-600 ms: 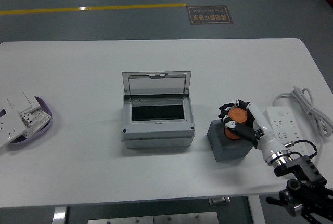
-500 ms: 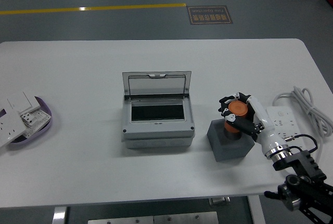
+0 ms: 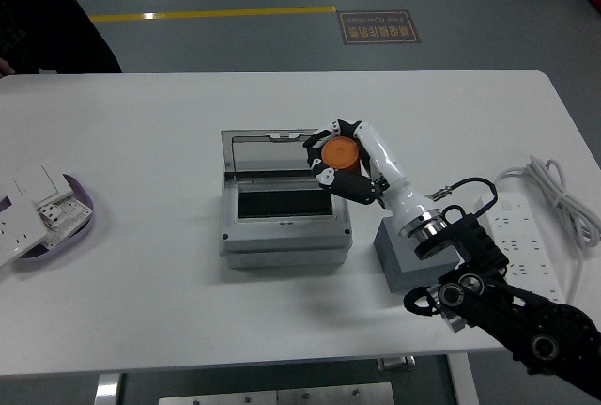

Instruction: Pick up the cylinder from the cube,place it in the box,flap close box

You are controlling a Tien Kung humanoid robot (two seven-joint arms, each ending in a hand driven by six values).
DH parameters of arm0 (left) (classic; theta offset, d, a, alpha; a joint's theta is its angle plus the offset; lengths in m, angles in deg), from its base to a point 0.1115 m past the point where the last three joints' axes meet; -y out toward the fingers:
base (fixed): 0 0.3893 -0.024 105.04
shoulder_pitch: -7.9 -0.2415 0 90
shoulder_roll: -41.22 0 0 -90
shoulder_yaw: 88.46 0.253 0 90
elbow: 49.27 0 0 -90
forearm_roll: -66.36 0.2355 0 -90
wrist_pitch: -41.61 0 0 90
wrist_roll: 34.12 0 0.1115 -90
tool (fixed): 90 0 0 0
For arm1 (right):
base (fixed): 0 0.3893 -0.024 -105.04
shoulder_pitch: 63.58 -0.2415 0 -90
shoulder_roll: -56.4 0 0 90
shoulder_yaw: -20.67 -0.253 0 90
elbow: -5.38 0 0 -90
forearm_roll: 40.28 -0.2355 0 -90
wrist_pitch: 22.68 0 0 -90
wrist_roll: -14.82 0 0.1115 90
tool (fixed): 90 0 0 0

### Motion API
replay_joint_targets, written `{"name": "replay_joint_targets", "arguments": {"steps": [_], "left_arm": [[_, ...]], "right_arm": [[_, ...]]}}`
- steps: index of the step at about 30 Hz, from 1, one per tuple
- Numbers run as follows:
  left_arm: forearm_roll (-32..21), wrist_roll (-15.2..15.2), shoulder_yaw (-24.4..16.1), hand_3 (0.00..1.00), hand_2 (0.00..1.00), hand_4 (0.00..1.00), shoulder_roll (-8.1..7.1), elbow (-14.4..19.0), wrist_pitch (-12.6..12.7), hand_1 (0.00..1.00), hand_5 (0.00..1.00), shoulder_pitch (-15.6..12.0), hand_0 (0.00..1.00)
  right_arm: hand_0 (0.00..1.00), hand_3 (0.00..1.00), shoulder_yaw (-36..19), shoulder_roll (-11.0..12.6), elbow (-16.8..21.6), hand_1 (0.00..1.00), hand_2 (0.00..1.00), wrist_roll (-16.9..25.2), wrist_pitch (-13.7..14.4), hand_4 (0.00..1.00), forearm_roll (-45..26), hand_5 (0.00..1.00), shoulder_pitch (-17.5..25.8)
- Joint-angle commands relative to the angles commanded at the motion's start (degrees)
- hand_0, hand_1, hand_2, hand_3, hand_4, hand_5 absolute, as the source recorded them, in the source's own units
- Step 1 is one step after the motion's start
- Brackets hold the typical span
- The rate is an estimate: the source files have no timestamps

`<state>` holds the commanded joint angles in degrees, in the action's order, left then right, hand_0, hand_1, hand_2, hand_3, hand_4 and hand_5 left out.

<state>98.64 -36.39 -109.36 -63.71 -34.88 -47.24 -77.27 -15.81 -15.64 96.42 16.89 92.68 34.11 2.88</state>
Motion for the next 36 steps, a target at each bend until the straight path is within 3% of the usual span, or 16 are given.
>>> {"name": "replay_joint_targets", "arguments": {"steps": [1,6,7,10,18,19,24,25,30,31,36], "left_arm": [[-0.08,-0.01,0.11,0.639,0.619,0.689,-0.03,-0.01,0.0,0.624,0.227,0.02,0.598],[-0.29,-0.06,0.54,0.639,0.619,0.689,-0.13,-0.01,0.0,0.624,0.227,0.24,0.598],[-0.31,-0.07,0.59,0.638,0.619,0.691,-0.14,-0.01,0.0,0.623,0.231,0.29,0.598],[-0.35,-0.11,0.72,0.638,0.619,0.691,-0.16,-0.01,-0.01,0.623,0.231,0.4,0.598],[-0.54,-0.19,1.05,0.639,0.62,0.696,-0.3,-0.05,0.01,0.623,0.237,0.48,0.597],[-0.54,-0.2,1.06,0.64,0.62,0.698,-0.3,-0.05,0.0,0.623,0.239,0.51,0.598],[-0.45,-0.24,1.04,0.64,0.62,0.698,-0.23,0.0,-0.05,0.623,0.239,0.65,0.598],[-0.45,-0.25,1.06,0.639,0.62,0.699,-0.21,0.0,-0.05,0.623,0.242,0.65,0.598],[-0.53,-0.27,1.17,0.639,0.62,0.699,-0.22,-0.02,-0.03,0.623,0.242,0.54,0.598],[-0.52,-0.27,1.14,0.639,0.62,0.7,-0.23,-0.02,-0.03,0.623,0.244,0.52,0.597],[-0.39,-0.24,0.99,0.639,0.62,0.7,-0.27,0.01,-0.05,0.623,0.244,0.55,0.597]], "right_arm": [[0.143,0.216,0.82,-0.64,-0.19,0.237,0.304,-2.17,-1.31,0.002,2.23,0.002,-1.29],[0.143,0.216,4.46,-3.19,-1.83,0.237,0.304,-11.8,-6.73,0.002,13.0,0.002,-6.92],[0.061,0.21,5.08,-3.6,-2.13,0.2,0.298,-13.54,-7.53,0.002,15.14,0.002,-7.76],[0.061,0.21,6.59,-4.59,-2.9,0.2,0.298,-17.85,-9.55,0.002,20.58,0.002,-9.68],[0.037,0.21,9.87,-6.15,-5.19,0.192,0.305,-24.73,-13.51,0.002,31.43,0.002,-12.66],[0.24,0.331,10.31,-6.31,-5.46,0.328,0.384,-25.14,-13.98,0.002,32.59,0.002,-12.94],[0.24,0.331,11.95,-6.77,-6.57,0.328,0.384,-26.44,-15.91,0.002,36.06,0.002,-13.76],[0.653,0.544,12.2,-6.79,-6.73,0.572,0.554,-26.6,-16.11,0.357,36.43,0.002,-13.87],[0.653,0.544,12.85,-6.82,-7.48,0.572,0.554,-27.61,-16.74,0.357,38.51,0.002,-14.23],[0.72,0.651,12.9,-6.81,-7.67,0.651,0.654,-27.71,-16.82,0.463,38.77,0.246,-14.26],[0.72,0.651,13.36,-6.67,-8.4,0.651,0.654,-27.62,-16.88,0.463,38.86,0.246,-14.26]]}}
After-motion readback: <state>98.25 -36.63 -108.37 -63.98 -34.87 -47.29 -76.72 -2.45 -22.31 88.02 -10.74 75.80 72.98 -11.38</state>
